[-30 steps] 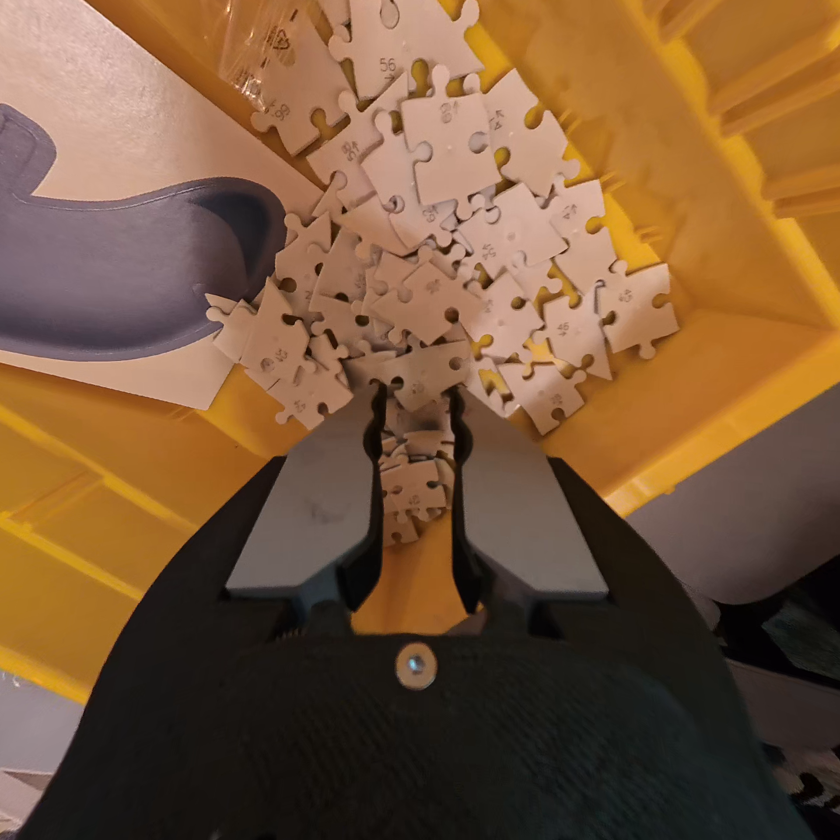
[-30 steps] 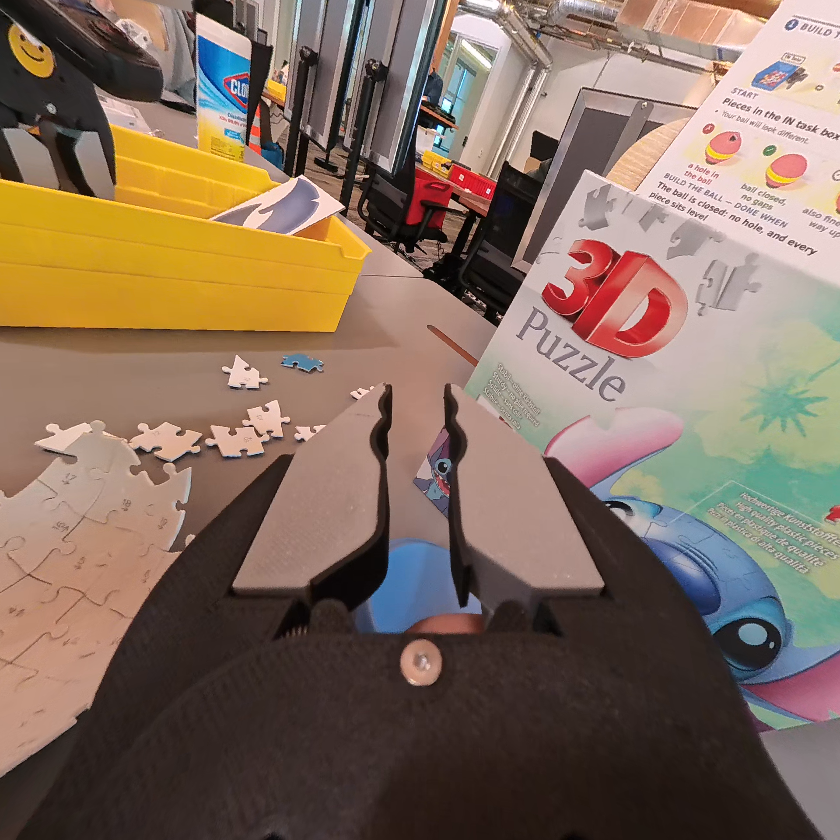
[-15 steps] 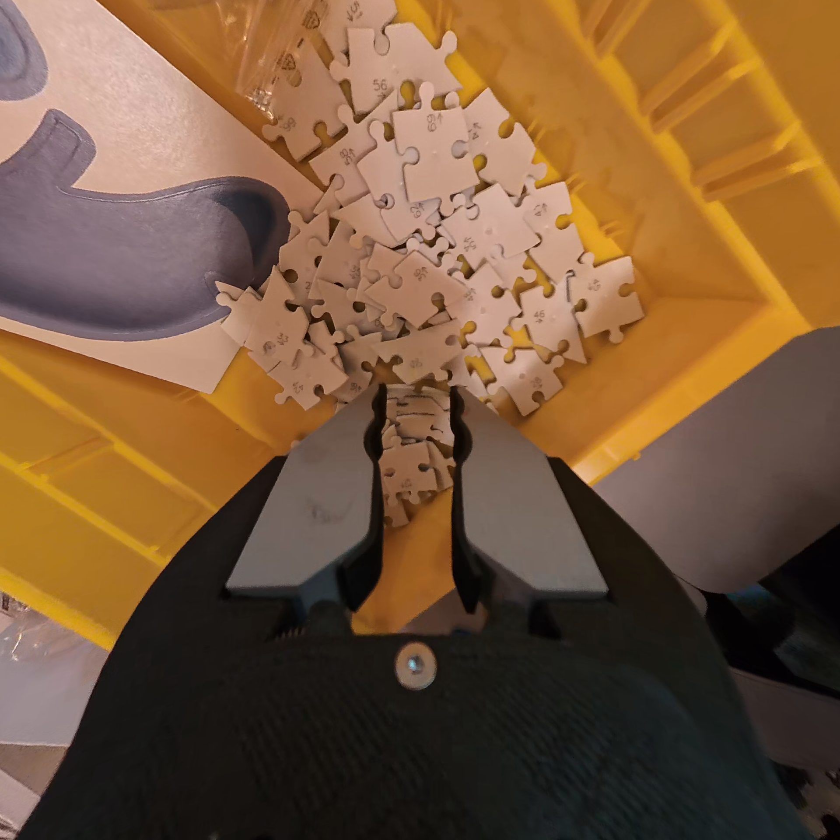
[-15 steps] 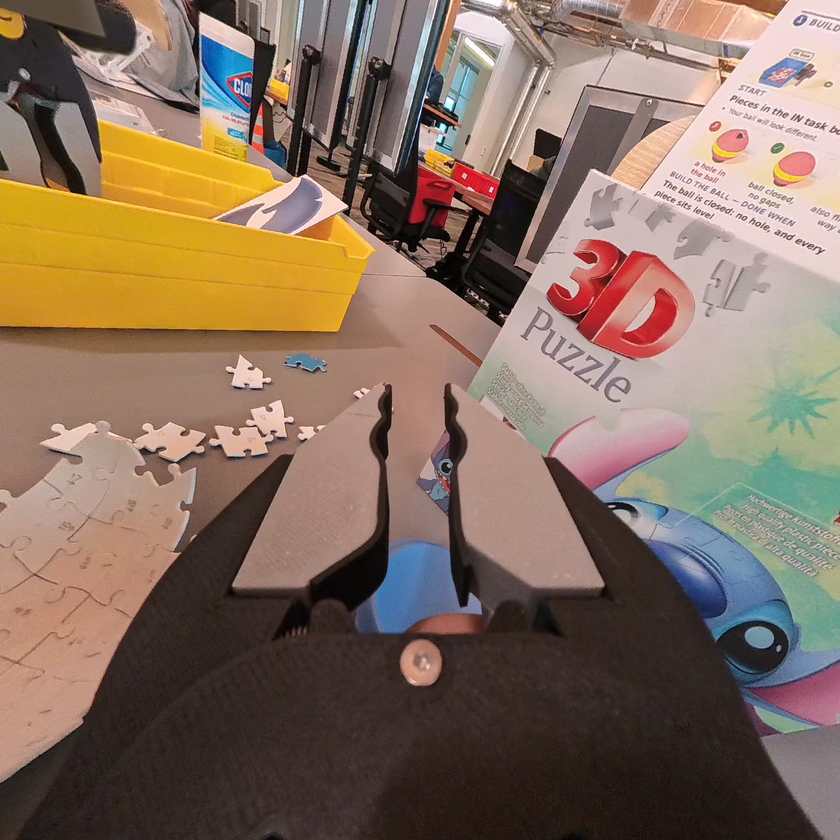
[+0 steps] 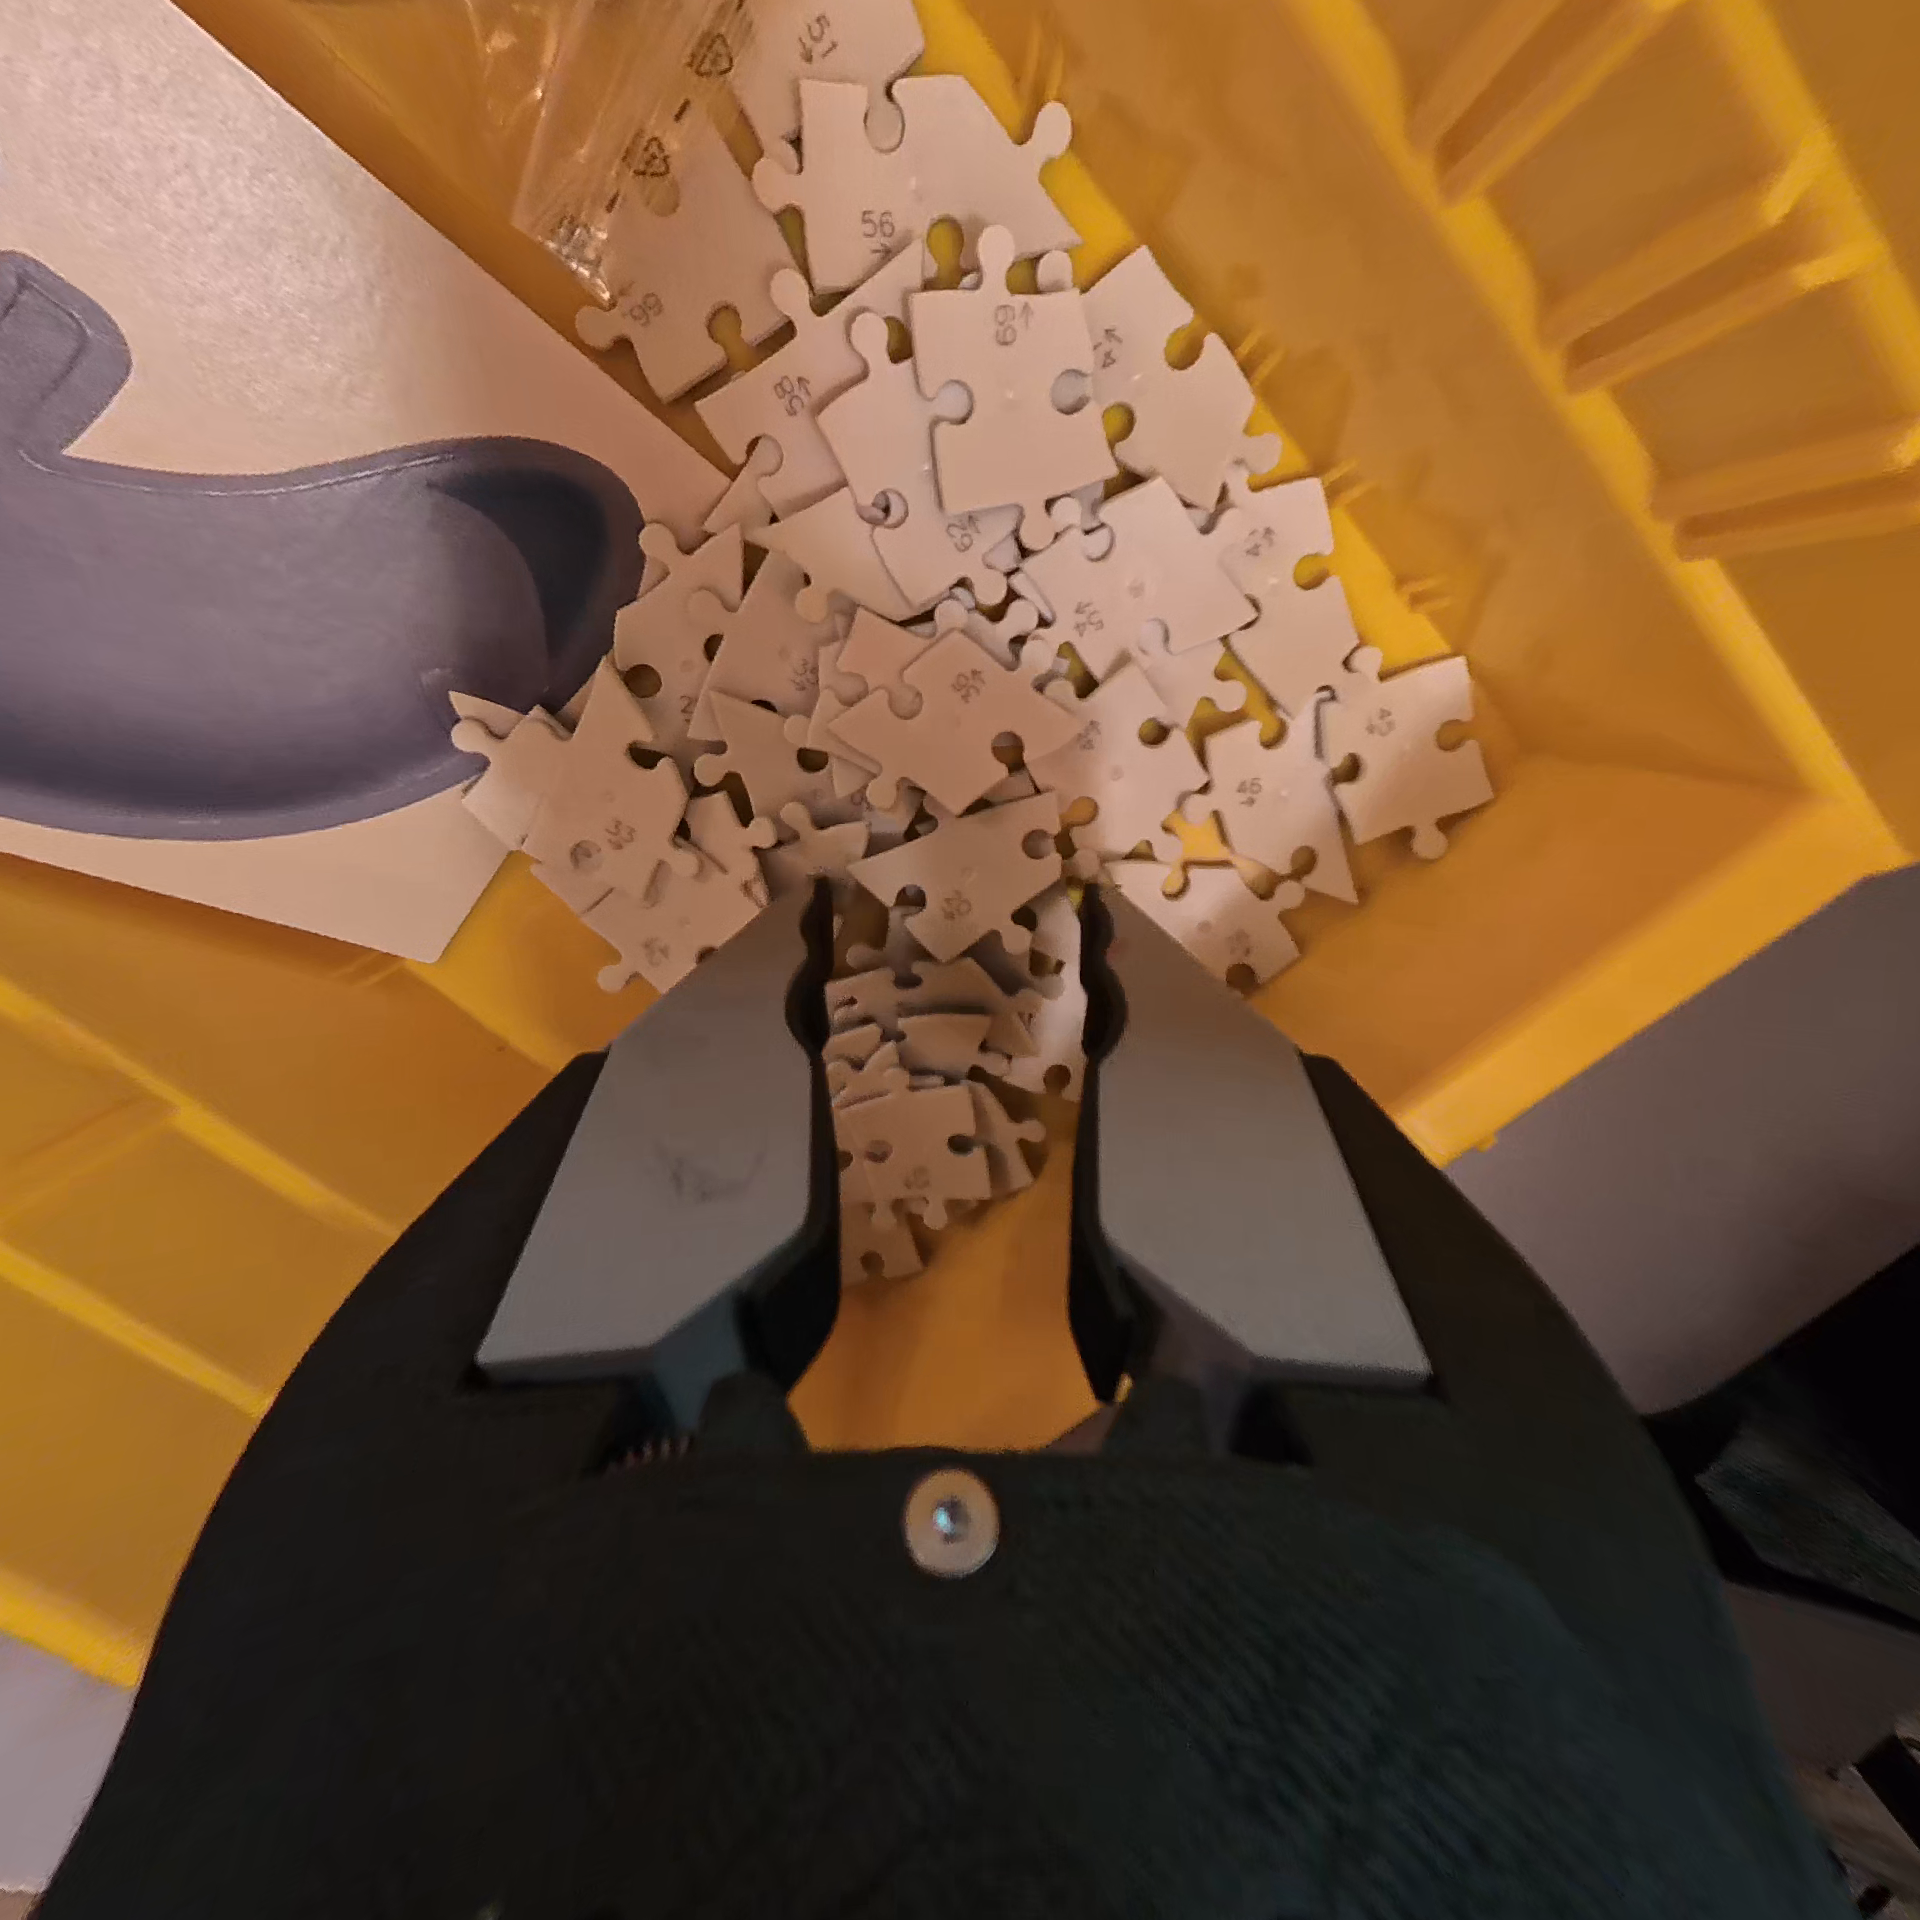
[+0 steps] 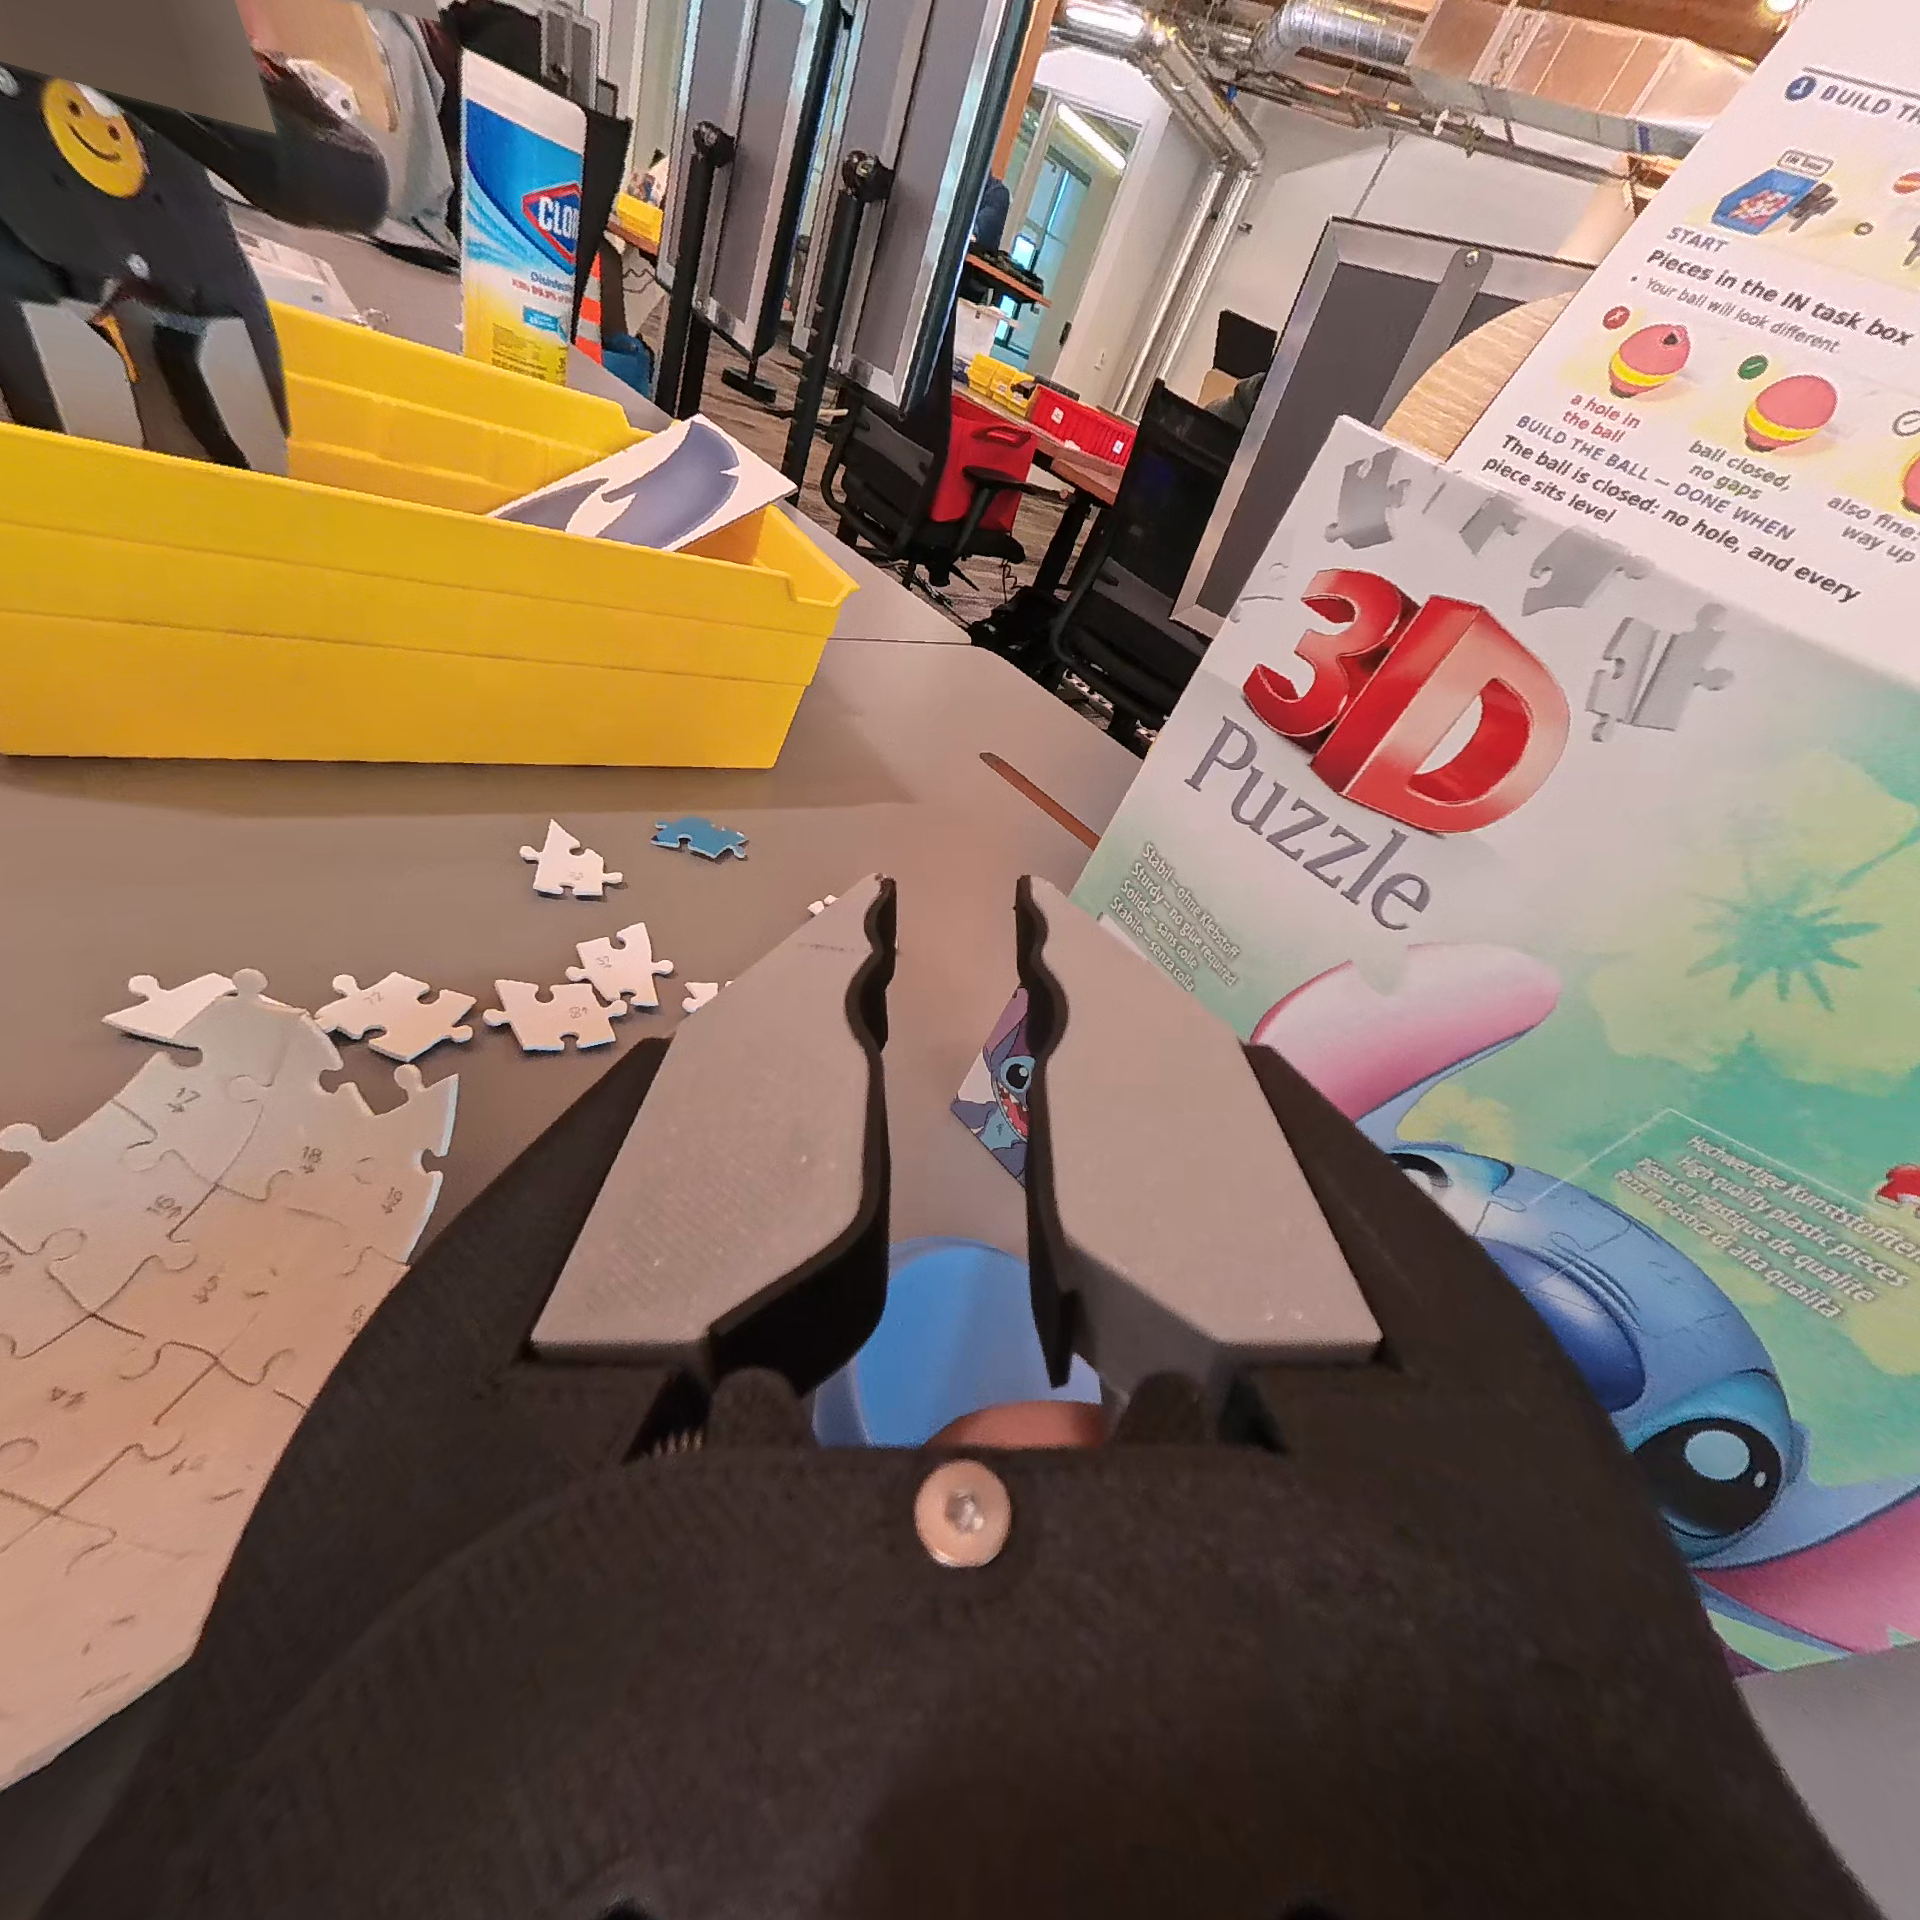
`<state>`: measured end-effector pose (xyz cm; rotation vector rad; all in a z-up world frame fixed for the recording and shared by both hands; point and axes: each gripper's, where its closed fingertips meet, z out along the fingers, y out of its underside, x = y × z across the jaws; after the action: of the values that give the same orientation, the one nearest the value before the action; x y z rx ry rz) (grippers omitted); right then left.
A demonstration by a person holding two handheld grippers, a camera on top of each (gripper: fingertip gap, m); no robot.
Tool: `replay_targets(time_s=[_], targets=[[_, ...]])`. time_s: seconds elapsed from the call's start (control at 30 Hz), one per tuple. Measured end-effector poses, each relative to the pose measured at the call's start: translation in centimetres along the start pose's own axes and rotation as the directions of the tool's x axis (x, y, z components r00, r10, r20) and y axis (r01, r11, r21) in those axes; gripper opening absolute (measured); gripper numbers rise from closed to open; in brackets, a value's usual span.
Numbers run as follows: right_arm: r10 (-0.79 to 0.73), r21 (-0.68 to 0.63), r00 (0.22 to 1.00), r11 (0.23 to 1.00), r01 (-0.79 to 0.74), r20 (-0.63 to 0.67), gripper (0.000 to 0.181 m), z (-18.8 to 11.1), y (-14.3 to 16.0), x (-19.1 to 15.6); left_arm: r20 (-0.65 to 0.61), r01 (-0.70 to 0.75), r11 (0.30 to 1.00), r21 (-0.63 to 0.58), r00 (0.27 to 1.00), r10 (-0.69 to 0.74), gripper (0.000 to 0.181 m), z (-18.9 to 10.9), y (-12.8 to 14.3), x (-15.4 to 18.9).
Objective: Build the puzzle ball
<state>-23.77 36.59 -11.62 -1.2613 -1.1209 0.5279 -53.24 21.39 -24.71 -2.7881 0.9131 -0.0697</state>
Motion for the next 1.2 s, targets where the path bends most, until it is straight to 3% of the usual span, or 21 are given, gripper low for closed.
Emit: replay_targets(time_s=[0.27, 0.8, 1.03, 1.2], targets=[[-0.001, 0.004, 1.000, 1.000, 0.001, 0.001, 0.019, -0.1, -0.1, 0.0, 0.051, -0.038, 0.999, -0.008, 0.998, 0.038, 0.030, 0.0, -0.2, -0.4], [0.002, -0.001, 1.000, 1.000, -0.001, 0.007, 0.019, -0.1, 0.0, -0.1, 0.079, -0.031, 0.999, 0.036, 0.997, 0.028, 0.030, -1.3, 0.0, -0.8], [0.009, -0.014, 1.000, 1.000, -0.008, 0.021, 0.020, 0.1, 0.2, -0.4, 0.096, 0.004, 0.985, 0.175, 0.995, -0.021, 0.029, -5.0, -1.5, -1.3], [0.136, -0.051, 0.983, 0.990, -0.130, 0.122, 0.023, 0.7, 0.0, -1.8, 0.181, -0.090, 0.930, 0.357, 0.983, 0.025, 0.029, -8.0, -5.7, -0.4]])
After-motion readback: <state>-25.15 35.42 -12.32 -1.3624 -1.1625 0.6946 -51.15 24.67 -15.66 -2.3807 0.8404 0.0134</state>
